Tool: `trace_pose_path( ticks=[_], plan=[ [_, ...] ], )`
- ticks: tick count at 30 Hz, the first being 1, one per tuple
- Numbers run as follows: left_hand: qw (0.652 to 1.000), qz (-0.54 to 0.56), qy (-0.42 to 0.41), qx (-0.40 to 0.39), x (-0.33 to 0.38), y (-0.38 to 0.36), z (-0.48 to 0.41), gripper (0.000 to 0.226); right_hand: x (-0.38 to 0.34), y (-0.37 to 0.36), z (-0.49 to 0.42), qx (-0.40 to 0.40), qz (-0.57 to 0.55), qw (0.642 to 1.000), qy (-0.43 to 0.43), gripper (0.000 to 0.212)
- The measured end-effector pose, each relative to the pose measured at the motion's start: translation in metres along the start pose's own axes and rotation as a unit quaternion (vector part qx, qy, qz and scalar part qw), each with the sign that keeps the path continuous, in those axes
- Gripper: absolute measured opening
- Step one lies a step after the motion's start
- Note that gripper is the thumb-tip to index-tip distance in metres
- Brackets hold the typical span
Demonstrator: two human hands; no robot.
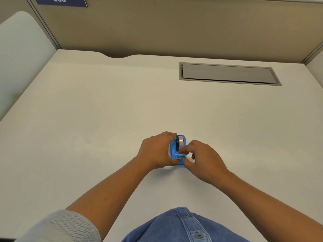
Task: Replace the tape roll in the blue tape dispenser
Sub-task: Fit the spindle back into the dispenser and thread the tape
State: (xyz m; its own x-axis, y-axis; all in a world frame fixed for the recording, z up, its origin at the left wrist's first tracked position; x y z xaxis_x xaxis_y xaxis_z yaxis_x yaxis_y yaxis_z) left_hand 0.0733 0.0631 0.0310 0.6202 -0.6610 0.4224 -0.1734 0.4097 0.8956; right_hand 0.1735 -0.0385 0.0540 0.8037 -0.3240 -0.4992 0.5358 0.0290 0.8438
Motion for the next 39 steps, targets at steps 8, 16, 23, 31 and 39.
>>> trace_pose_path(
  ticks=[8, 16, 23, 31, 39],
  plan=[
    [1.000, 0.006, -0.006, -0.002, 0.001, 0.002, 0.001, 0.086, -0.013, -0.005, -0.008, -0.099, 0.131, 0.986, 0.041, 0.042],
    [1.000, 0.018, -0.003, 0.004, 0.002, 0.003, 0.002, 0.085, -0.011, -0.006, -0.010, -0.089, 0.104, 0.991, 0.010, 0.039],
    [1.000, 0.006, -0.002, -0.003, 0.002, 0.003, 0.001, 0.088, -0.012, -0.001, -0.013, -0.058, 0.083, 0.995, -0.009, 0.029],
    [1.000, -0.001, 0.001, -0.010, 0.000, 0.001, 0.001, 0.087, 0.005, 0.008, -0.014, -0.020, -0.023, 0.996, -0.079, 0.019],
    [0.995, 0.087, 0.049, -0.030, -0.010, 0.004, -0.002, 0.084, 0.027, -0.007, -0.014, -0.006, -0.141, 0.977, -0.161, 0.018]
  ],
)
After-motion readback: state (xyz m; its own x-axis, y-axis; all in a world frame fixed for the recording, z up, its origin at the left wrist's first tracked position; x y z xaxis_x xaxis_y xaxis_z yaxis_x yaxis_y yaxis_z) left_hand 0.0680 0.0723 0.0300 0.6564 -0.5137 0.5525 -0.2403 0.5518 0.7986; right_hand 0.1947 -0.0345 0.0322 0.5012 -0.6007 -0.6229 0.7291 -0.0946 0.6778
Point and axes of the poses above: each hand's wrist, its own z-axis away from the middle knuckle, its own y-axis out of the back of the hand, x = y × z, the point moved 7 cm from there along -z, towards the middle knuckle, and after that the axes turned 2 degrees about -x, right-handed, at the moved point
